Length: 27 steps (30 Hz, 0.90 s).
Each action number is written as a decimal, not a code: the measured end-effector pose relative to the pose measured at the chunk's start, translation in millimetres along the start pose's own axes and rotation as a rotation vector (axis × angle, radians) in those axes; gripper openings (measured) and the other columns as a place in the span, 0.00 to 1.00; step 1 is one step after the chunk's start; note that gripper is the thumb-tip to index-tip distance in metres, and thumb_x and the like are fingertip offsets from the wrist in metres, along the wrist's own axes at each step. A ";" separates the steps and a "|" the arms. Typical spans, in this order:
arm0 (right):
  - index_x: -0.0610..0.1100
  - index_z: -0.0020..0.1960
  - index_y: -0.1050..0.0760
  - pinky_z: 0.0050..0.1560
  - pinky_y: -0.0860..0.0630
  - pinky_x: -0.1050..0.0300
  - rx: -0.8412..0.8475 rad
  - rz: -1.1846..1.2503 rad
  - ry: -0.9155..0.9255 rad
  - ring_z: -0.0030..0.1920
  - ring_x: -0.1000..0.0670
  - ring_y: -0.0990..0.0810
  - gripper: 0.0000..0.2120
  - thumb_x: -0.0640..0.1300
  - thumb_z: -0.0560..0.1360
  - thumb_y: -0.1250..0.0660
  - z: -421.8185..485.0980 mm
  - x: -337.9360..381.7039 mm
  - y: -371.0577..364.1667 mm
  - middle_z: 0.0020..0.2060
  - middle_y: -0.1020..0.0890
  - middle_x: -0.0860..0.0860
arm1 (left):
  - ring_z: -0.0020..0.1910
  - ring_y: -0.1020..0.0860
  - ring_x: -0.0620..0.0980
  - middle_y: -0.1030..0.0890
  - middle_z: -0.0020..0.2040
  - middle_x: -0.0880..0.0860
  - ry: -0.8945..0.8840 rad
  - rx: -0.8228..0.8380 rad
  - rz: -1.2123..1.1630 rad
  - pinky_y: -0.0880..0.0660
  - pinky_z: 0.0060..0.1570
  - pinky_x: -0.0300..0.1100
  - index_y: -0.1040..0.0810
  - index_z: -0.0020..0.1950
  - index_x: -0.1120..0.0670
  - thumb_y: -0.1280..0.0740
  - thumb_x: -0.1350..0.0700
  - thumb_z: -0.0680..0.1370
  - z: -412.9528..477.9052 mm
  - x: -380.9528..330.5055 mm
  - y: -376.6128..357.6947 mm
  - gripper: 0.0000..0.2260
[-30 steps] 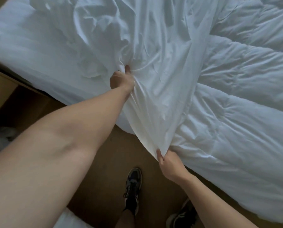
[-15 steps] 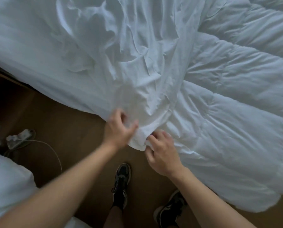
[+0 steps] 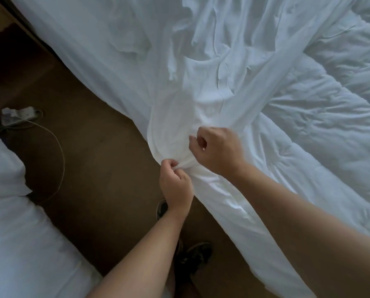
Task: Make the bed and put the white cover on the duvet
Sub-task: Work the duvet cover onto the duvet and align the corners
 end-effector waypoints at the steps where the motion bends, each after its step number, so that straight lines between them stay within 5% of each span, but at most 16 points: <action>1: 0.45 0.29 0.34 0.23 0.32 0.57 0.038 -0.038 0.047 0.21 0.48 0.32 0.18 0.46 0.75 0.33 -19.4 -4.8 -3.0 0.22 0.32 0.53 | 0.38 0.24 0.42 0.24 0.41 0.47 -0.010 -0.009 -0.015 0.31 0.36 0.29 0.27 0.52 0.54 0.43 0.67 0.80 3.3 1.7 -0.2 0.10; 3: 0.45 0.35 0.25 0.35 0.23 0.51 0.193 -0.140 0.119 0.32 0.46 0.23 0.13 0.49 0.76 0.35 -58.5 -30.1 -17.1 0.31 0.22 0.51 | 0.37 0.24 0.44 0.24 0.40 0.44 -0.031 0.005 -0.010 0.30 0.34 0.33 0.27 0.56 0.56 0.41 0.63 0.82 5.3 10.5 -0.4 0.06; 4: 0.46 0.46 0.20 0.48 0.23 0.47 0.276 -0.232 0.086 0.46 0.44 0.19 0.11 0.53 0.76 0.35 -70.6 -50.1 -23.5 0.45 0.18 0.49 | 0.37 0.23 0.45 0.23 0.41 0.45 -0.062 0.032 0.014 0.29 0.35 0.35 0.27 0.59 0.57 0.39 0.60 0.83 5.4 13.3 -1.6 0.05; 7: 0.58 0.76 0.36 0.75 0.44 0.35 0.573 -0.372 -0.048 0.77 0.39 0.40 0.34 0.70 0.75 0.40 -75.4 -93.6 -42.8 0.76 0.35 0.47 | 0.39 0.21 0.52 0.19 0.43 0.50 -0.228 0.105 0.131 0.28 0.37 0.42 0.25 0.57 0.59 0.35 0.57 0.83 5.0 15.3 -7.9 0.06; 11: 0.59 0.81 0.52 0.71 0.63 0.21 0.871 -0.355 -0.096 0.80 0.38 0.57 0.47 0.76 0.70 0.40 -71.6 -105.3 -90.6 0.81 0.46 0.50 | 0.32 0.25 0.53 0.25 0.35 0.49 -0.178 0.140 0.310 0.32 0.32 0.44 0.27 0.52 0.57 0.37 0.64 0.79 7.2 20.2 -22.4 0.04; 15: 0.56 0.82 0.54 0.69 0.64 0.19 0.916 -0.464 -0.111 0.80 0.36 0.56 0.49 0.77 0.71 0.41 -74.3 -119.2 -104.8 0.81 0.47 0.50 | 0.31 0.27 0.53 0.28 0.34 0.47 -0.232 0.165 0.362 0.36 0.29 0.41 0.26 0.53 0.58 0.39 0.67 0.79 -17.9 22.9 -21.4 0.07; 19: 0.53 0.81 0.45 0.72 0.56 0.22 1.015 -0.461 -0.068 0.80 0.38 0.47 0.46 0.77 0.70 0.41 -75.5 -111.5 -88.5 0.79 0.39 0.49 | 0.33 0.25 0.53 0.25 0.37 0.50 -0.129 0.025 0.308 0.32 0.32 0.43 0.28 0.51 0.57 0.37 0.68 0.78 -48.4 10.9 -18.4 0.07; 21: 0.53 0.76 0.34 0.73 0.40 0.32 0.895 -0.292 0.053 0.74 0.40 0.32 0.37 0.69 0.73 0.35 -69.1 -91.4 -67.6 0.72 0.27 0.49 | 0.38 0.23 0.52 0.23 0.41 0.50 0.071 -0.131 0.149 0.30 0.36 0.43 0.28 0.53 0.56 0.37 0.65 0.79 -56.3 7.0 -11.7 0.06; 23: 0.49 0.70 0.27 0.64 0.28 0.45 0.572 -0.114 0.314 0.64 0.41 0.23 0.25 0.54 0.76 0.30 -56.0 -59.4 -31.8 0.64 0.21 0.48 | 0.40 0.22 0.52 0.24 0.42 0.49 0.252 -0.277 -0.020 0.29 0.35 0.42 0.29 0.52 0.55 0.37 0.62 0.79 -57.2 3.2 -8.3 0.04; 25: 0.49 0.70 0.26 0.61 0.28 0.44 0.246 -0.150 0.562 0.65 0.40 0.25 0.25 0.47 0.74 0.29 -48.1 -36.2 -6.2 0.68 0.24 0.45 | 0.39 0.24 0.48 0.25 0.41 0.48 0.272 -0.368 -0.099 0.28 0.35 0.41 0.30 0.51 0.55 0.37 0.61 0.78 -49.7 -7.6 -6.4 0.04; 27: 0.53 0.73 0.31 0.70 0.34 0.37 0.253 -0.300 0.596 0.74 0.38 0.36 0.31 0.51 0.72 0.27 -28.0 -33.2 -17.0 0.76 0.35 0.44 | 0.38 0.24 0.46 0.24 0.41 0.48 0.202 -0.454 -0.147 0.30 0.35 0.35 0.29 0.51 0.54 0.35 0.60 0.78 -35.2 -17.4 1.8 0.04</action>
Point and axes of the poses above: each hand's wrist, its own z-axis towards the middle knuckle, its own y-axis out of the back of the hand, x = y × z, the point moved 7 cm from there along z, towards the middle knuckle
